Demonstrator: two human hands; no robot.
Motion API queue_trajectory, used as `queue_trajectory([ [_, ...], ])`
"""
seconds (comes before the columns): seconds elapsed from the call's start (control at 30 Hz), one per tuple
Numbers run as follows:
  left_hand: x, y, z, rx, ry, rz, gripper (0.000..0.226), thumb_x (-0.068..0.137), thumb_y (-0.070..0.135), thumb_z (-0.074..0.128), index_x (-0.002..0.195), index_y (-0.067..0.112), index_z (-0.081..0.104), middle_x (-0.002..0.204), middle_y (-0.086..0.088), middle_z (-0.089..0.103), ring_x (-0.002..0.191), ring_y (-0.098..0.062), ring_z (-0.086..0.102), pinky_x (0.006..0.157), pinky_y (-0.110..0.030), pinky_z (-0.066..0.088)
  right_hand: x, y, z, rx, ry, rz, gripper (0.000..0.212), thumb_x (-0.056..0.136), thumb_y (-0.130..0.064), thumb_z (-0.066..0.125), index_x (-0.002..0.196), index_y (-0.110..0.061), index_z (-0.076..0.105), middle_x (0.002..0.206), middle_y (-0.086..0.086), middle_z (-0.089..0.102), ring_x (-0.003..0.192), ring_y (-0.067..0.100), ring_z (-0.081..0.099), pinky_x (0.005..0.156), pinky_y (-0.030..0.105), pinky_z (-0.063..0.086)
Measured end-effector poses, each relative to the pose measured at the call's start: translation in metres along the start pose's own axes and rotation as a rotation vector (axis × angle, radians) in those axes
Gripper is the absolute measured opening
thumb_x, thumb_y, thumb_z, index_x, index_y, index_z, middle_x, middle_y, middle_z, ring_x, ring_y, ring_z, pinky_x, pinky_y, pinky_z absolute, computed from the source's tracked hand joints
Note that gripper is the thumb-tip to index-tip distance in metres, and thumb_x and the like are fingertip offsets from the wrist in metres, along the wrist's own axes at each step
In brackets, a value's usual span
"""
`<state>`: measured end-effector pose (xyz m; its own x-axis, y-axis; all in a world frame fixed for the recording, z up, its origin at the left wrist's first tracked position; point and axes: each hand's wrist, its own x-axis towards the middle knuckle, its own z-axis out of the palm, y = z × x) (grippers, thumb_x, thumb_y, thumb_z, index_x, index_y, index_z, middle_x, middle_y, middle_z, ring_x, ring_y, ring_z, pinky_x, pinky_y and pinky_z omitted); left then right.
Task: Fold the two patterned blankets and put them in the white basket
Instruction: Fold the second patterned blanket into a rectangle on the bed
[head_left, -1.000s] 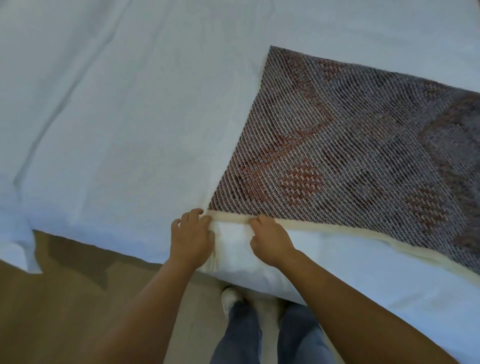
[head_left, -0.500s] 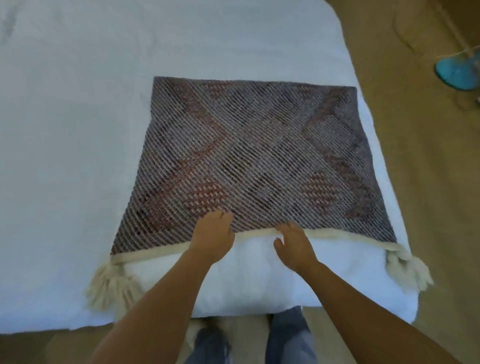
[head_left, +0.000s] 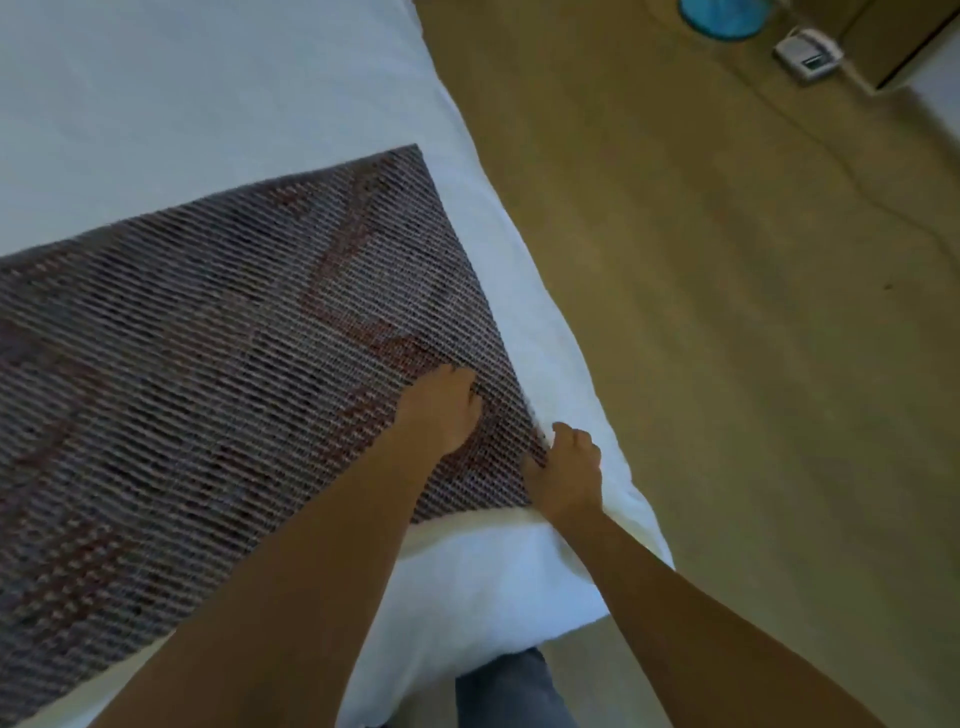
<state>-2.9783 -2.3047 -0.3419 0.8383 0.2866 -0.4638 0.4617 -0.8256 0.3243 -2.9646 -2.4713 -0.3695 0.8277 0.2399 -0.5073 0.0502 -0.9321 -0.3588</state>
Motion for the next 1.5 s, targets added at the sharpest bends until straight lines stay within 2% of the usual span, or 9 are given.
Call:
queue_trajectory([
  [0.2, 0.033, 0.037, 0.025, -0.001, -0.127, -0.159, 0.061, 0.094, 0.047, 0.042, 0.136, 0.005, 0.029, 0.137, -0.021, 0.035, 0.122, -0.038, 0.04, 0.099, -0.047, 0.038, 0.02, 0.0, 0.008, 0.191, -0.209, 0.121, 0.026, 0.086, -0.027, 0.052, 0.104, -0.01, 0.043, 0.108, 0.013, 0.058, 0.098, 0.032, 0.058, 0.08, 0.04, 0.048],
  [0.4, 0.045, 0.049, 0.03, -0.035, -0.024, -0.33, 0.089, 0.088, 0.055, 0.049, 0.145, 0.003, 0.004, 0.149, -0.019, 0.018, 0.133, -0.036, 0.027, 0.099, -0.045, 0.039, 0.002, -0.029, 0.009, 0.225, -0.186, -0.188, 0.024, 0.091, -0.02, 0.043, 0.114, -0.015, 0.049, 0.092, 0.009, 0.068, 0.084, 0.03, 0.065, 0.074, 0.039, 0.052],
  [0.5, 0.052, 0.04, 0.019, -0.108, 0.054, -0.384, 0.081, 0.091, 0.041, 0.05, 0.145, 0.001, 0.005, 0.147, -0.02, 0.023, 0.131, -0.034, 0.032, 0.1, -0.041, 0.039, -0.016, -0.043, 0.009, 0.215, -0.211, -0.342, 0.031, 0.092, -0.018, 0.04, 0.122, -0.014, 0.047, 0.087, 0.01, 0.066, 0.078, 0.028, 0.064, 0.072, 0.037, 0.053],
  [0.57, 0.057, 0.027, 0.002, -0.268, 0.144, -0.447, 0.066, 0.094, 0.034, 0.048, 0.141, 0.0, 0.018, 0.142, -0.02, 0.033, 0.125, -0.032, 0.041, 0.098, -0.039, 0.039, -0.029, -0.053, 0.011, 0.219, -0.219, -0.441, 0.037, 0.091, -0.017, 0.04, 0.128, -0.018, 0.044, 0.088, 0.011, 0.065, 0.077, 0.028, 0.063, 0.07, 0.036, 0.051],
  [0.73, 0.066, -0.02, -0.051, -0.524, 0.372, -0.448, 0.024, 0.094, 0.018, 0.047, 0.104, -0.003, 0.054, 0.104, -0.018, 0.06, 0.093, -0.031, 0.058, 0.075, -0.035, 0.045, -0.056, -0.077, 0.018, 0.234, -0.285, -0.502, 0.021, 0.086, -0.015, 0.042, 0.105, -0.017, 0.051, 0.085, 0.007, 0.062, 0.073, 0.024, 0.06, 0.066, 0.033, 0.049],
  [0.8, 0.064, -0.037, -0.067, -0.54, 0.401, -0.429, 0.018, 0.094, 0.016, 0.047, 0.084, 0.003, 0.053, 0.083, -0.009, 0.055, 0.073, -0.024, 0.052, 0.062, -0.03, 0.039, -0.059, -0.087, 0.022, 0.24, -0.252, -0.52, 0.013, 0.087, -0.015, 0.043, 0.099, -0.013, 0.05, 0.073, 0.003, 0.055, 0.066, 0.022, 0.055, 0.059, 0.032, 0.044],
  [0.93, 0.049, -0.076, -0.084, -0.569, 0.414, -0.378, 0.039, 0.094, 0.018, 0.049, 0.058, 0.016, 0.035, 0.058, 0.0, 0.038, 0.05, -0.014, 0.036, 0.043, -0.028, 0.025, -0.073, -0.114, 0.036, 0.218, -0.181, -0.556, 0.016, 0.094, -0.023, 0.041, 0.105, -0.013, 0.049, 0.078, 0.003, 0.057, 0.073, 0.024, 0.059, 0.063, 0.03, 0.042],
  [1.3, -0.03, -0.233, -0.106, -0.897, 0.435, -0.312, 0.042, 0.095, 0.019, 0.051, 0.059, 0.018, 0.031, 0.055, -0.001, 0.029, 0.047, -0.013, 0.027, 0.045, -0.027, 0.023, -0.154, -0.223, 0.136, 0.192, -0.051, -0.55, 0.023, 0.095, -0.024, 0.043, 0.115, -0.012, 0.047, 0.085, 0.013, 0.065, 0.075, 0.03, 0.063, 0.064, 0.032, 0.045],
  [1.5, -0.107, -0.358, -0.118, -0.988, 0.443, -0.358, 0.02, 0.097, 0.02, 0.047, 0.079, 0.019, 0.054, 0.07, -0.013, 0.047, 0.06, -0.022, 0.048, 0.057, -0.038, 0.039, -0.22, -0.301, 0.218, 0.16, -0.062, -0.595, 0.027, 0.094, -0.025, 0.044, 0.119, -0.014, 0.045, 0.09, 0.011, 0.065, 0.08, 0.029, 0.064, 0.071, 0.033, 0.048],
])
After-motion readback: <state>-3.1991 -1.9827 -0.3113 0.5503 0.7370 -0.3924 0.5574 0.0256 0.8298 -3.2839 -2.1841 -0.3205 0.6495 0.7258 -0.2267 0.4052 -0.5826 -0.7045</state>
